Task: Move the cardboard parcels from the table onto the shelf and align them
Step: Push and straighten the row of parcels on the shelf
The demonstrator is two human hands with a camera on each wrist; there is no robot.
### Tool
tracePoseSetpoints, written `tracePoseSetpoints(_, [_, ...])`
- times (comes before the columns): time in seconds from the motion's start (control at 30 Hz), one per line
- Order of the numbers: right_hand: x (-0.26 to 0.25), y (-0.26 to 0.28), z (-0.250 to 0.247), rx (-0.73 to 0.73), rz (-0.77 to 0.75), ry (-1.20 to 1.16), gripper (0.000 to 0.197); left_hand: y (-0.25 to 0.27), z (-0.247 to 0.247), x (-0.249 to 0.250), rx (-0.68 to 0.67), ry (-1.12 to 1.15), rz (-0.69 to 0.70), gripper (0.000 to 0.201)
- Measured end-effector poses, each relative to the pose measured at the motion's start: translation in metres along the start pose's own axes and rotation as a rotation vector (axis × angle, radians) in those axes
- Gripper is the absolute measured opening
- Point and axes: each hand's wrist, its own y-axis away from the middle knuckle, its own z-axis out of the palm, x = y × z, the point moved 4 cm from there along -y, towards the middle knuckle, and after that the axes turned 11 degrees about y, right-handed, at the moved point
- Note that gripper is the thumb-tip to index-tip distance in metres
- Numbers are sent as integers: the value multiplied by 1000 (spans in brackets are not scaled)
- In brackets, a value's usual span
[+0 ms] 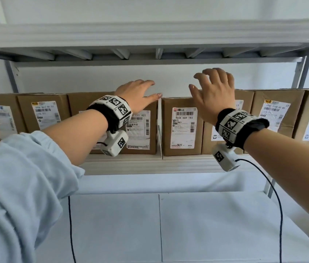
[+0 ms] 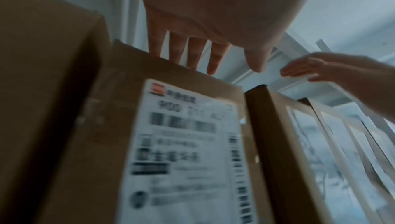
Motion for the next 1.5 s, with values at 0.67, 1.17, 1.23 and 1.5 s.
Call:
tracePoseSetpoints(0.67, [-71, 1, 24, -374, 212, 80, 51, 0, 17, -16, 23, -173, 252, 69])
tracePoseSetpoints(1.17, [-69, 2, 25, -360, 192, 57, 54, 12, 27, -17, 72, -20, 199, 64])
tracePoseSetpoints(1.23, [-67, 0, 23, -375, 185, 37, 54, 17, 17, -17, 40, 76, 238, 62])
tracePoseSetpoints(1.5, [-99, -23, 4, -182, 199, -93, 48, 27, -43, -81, 189, 83, 112, 56])
